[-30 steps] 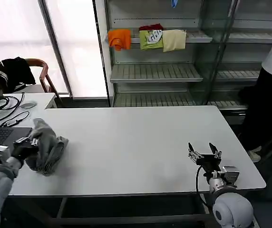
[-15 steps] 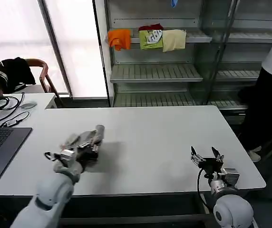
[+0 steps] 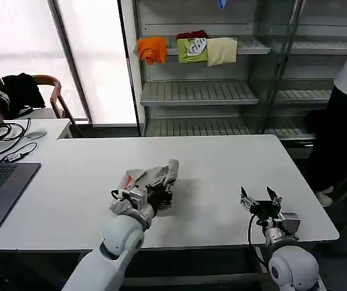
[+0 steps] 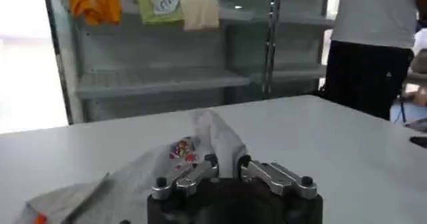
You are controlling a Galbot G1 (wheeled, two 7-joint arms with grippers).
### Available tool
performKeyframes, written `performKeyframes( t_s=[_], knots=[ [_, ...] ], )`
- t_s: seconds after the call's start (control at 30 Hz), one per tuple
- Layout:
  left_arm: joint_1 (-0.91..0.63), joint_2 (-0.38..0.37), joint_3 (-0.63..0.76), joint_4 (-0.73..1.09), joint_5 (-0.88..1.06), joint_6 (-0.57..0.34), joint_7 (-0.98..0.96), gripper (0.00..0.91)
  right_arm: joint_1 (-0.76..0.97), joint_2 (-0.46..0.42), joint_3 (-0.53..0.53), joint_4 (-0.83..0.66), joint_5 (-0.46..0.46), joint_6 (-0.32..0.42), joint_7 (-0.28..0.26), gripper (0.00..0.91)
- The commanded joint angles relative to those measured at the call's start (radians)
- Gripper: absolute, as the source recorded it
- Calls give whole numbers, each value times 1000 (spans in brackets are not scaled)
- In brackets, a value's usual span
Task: Fold and organize the clothes.
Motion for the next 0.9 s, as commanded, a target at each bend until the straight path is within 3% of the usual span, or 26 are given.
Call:
performKeyframes(
  t_s=[0.03,0.23,0.33,0.6,0.73,0.9],
  knots=[
    [-23,-75,68,21,-25,-12,-24,907,24,10,-29,-15,10,-11,4,907],
    [6,-62,30,-34,-31,-10,-38,907,65,25,-78,-20,91,-38,16,907],
    [23,-35,-13,-78,-36,1,-44,907,95,32,-114,-24,176,-61,34,907],
    [104,65,-146,-184,30,17,-45,907,182,70,-221,-50,433,-109,148,907],
    [155,116,-221,-221,22,22,-46,907,225,95,-270,-72,483,-109,191,907],
    [189,129,-277,-240,23,21,-45,907,263,118,-305,-104,509,-110,238,907]
  ],
)
